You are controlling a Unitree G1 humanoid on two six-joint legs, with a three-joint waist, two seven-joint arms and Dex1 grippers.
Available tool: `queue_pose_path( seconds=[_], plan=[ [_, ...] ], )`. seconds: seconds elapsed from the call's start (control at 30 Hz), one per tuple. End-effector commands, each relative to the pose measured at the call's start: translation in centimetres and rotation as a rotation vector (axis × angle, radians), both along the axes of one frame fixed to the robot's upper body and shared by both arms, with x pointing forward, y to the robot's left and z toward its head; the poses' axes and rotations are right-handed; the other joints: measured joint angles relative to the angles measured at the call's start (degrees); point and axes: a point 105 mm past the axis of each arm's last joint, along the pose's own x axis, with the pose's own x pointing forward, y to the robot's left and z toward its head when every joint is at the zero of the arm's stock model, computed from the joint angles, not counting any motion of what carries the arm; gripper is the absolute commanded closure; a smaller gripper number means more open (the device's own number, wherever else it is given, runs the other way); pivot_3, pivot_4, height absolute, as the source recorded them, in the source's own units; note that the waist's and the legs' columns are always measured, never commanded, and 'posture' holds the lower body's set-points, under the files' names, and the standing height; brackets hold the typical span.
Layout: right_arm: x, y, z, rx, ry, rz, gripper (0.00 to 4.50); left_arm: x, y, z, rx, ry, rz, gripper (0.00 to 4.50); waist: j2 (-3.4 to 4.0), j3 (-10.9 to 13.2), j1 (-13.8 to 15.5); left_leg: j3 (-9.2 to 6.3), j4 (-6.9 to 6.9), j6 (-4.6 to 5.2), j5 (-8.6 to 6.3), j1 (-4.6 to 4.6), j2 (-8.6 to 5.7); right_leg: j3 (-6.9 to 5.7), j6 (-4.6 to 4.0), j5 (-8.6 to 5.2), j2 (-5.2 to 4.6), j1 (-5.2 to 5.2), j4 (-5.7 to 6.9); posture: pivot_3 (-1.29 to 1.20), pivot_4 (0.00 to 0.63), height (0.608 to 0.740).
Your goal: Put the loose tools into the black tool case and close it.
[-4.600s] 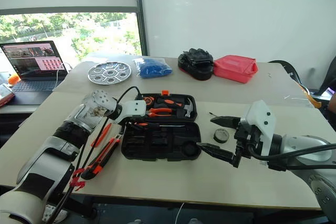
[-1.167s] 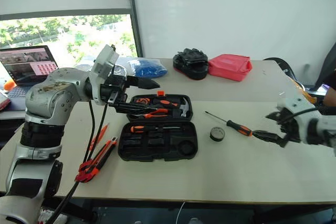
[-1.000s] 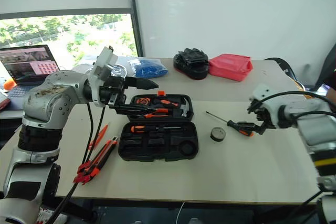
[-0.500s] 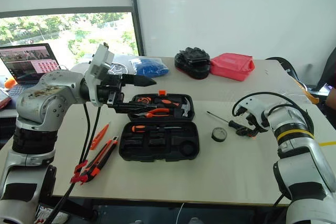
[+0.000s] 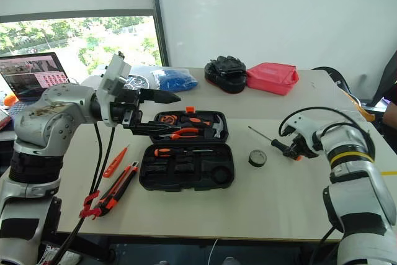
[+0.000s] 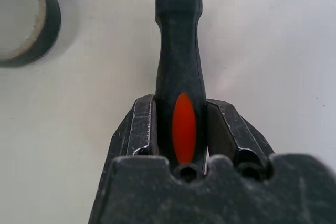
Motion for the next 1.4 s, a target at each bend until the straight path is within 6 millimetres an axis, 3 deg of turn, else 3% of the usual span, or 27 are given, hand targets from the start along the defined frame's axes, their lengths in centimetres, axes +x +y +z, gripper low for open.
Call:
queue_pose_path(
  seconds=[0.03,0.13,0.37,0.47,0.73,1.27,1.33,1.4],
  plan=[
    [0.3,4.5,6.1,0.159,-0.131,0.172,3.49,-0.8,2.5,0.2,0.018,-0.004,0.04,0.0,0.06,0.0,-0.5,0.0,-0.01,0.0,0.0,0.01,0.01,0.0,0.0,0.0,0.02,0.0,0.0,0.0,0.15,0.74],
    [-0.4,9.0,7.1,0.192,-0.14,0.325,3.49,-1.6,4.2,-0.7,0.079,0.015,0.078,0.0,0.12,0.1,-1.7,-0.05,-0.07,0.0,0.0,0.05,0.08,0.05,-0.05,0.0,0.09,-0.06,0.07,0.0,0.15,0.74],
    [-2.1,17.6,4.8,0.022,-0.152,0.678,3.49,-3.3,7.2,-1.7,0.176,0.067,0.162,0.0,0.1,0.1,-0.6,-0.11,-0.05,0.0,0.0,0.0,0.05,-0.08,-0.09,0.0,0.04,-0.07,0.07,0.0,0.15,0.74],
    [-2.4,20.2,3.8,-0.051,-0.152,0.788,3.49,-4.0,7.9,-2.1,0.202,0.079,0.185,0.0,0.09,0.1,-0.1,-0.07,0.0,0.0,0.0,-0.06,0.06,-0.08,-0.07,0.0,0.02,-0.13,0.06,0.0,0.15,0.74],
    [-2.6,21.3,1.4,-0.114,-0.099,0.854,3.49,-4.2,7.5,-2.0,0.202,0.055,0.196,0.0,-0.02,0.2,0.7,-0.05,0.06,-0.02,0.01,-0.18,0.04,-0.21,-0.07,0.0,0.01,-0.16,0.04,0.0,0.15,0.74],
    [-1.8,21.0,-0.5,-0.166,-0.084,0.844,3.49,-3.8,6.5,-1.4,0.192,0.018,0.192,0.0,-0.03,0.2,0.2,-0.05,0.03,-0.02,0.01,-0.17,0.08,-0.21,-0.12,0.0,0.07,-0.21,0.08,0.0,0.15,0.74],
    [-1.8,21.0,-0.6,-0.169,-0.081,0.848,2.47,-3.7,6.5,-1.5,0.192,0.018,0.189,0.0,-0.03,0.2,0.2,-0.05,0.03,-0.02,0.01,-0.17,0.08,-0.21,-0.11,0.0,0.07,-0.21,0.08,0.0,0.15,0.74],
    [-2.0,21.1,-0.4,-0.162,-0.082,0.854,1.92,-3.7,6.5,-1.5,0.193,0.019,0.188,0.0,-0.03,0.2,0.2,-0.05,0.02,-0.02,0.01,-0.17,0.08,-0.21,-0.11,0.0,0.07,-0.21,0.08,0.0,0.15,0.74]
  ],
)
